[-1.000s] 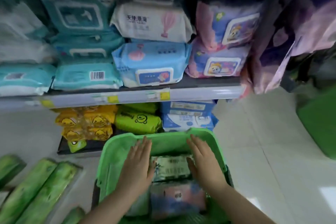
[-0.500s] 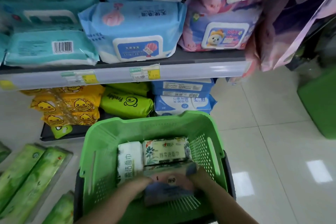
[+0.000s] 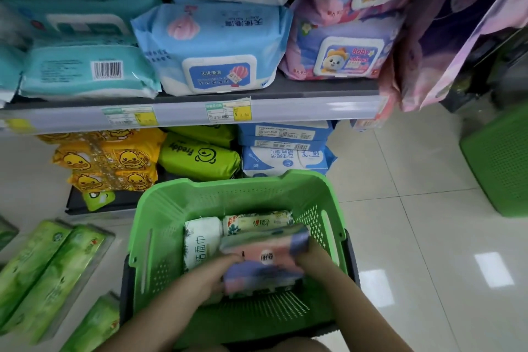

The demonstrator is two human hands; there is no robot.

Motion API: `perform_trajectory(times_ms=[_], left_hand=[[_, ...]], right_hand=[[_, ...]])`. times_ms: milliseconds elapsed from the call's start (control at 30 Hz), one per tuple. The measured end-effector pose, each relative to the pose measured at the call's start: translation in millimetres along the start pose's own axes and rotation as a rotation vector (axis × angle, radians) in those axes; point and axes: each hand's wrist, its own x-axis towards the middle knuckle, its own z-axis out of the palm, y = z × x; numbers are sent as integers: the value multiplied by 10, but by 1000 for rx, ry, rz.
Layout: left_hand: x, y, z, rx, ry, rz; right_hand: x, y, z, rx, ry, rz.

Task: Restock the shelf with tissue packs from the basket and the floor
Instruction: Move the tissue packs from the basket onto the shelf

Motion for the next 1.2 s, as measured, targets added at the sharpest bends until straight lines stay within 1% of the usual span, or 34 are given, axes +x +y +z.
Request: perform_trajectory(times_ms=[67, 133, 233, 367, 433, 500, 633, 800, 900, 967, 1133, 1200], left_hand=[[-303, 126, -10, 26, -2, 100], [-558, 224, 15, 30, 10, 193], [-1006, 334, 51, 21, 25, 358], [-1655, 444, 71, 56, 86, 646], [-2015, 464, 91, 83, 89, 738], [-2344, 467, 96, 99, 70, 810], [-3007, 436, 124, 106, 61, 1014], [-3778, 433, 185, 77, 96, 1253], [-4098, 478, 188, 114, 161, 1325], [-4286, 569, 201, 125, 195, 1413], [-4640, 929, 315, 144, 198, 1593], [-4693, 1129, 371, 170, 217, 1638]], right_hand=[[-152, -65, -128, 147, 92, 26], [-351, -152, -282, 240, 187, 23], [-725, -303, -506, 308, 324, -76], [-1353, -501, -760, 449, 410, -272], [-1685, -589, -882, 486, 455, -360], [-2010, -665, -994, 491, 516, -418], [-2542, -739, -1172, 478, 640, -528], [-3144, -930, -1404, 510, 769, -753], [-3471, -1065, -1568, 585, 801, -921], [-3597, -1152, -1693, 621, 810, -994], [-3677, -1416, -2071, 690, 803, -1119], [-3656, -1520, -2252, 694, 814, -1150]])
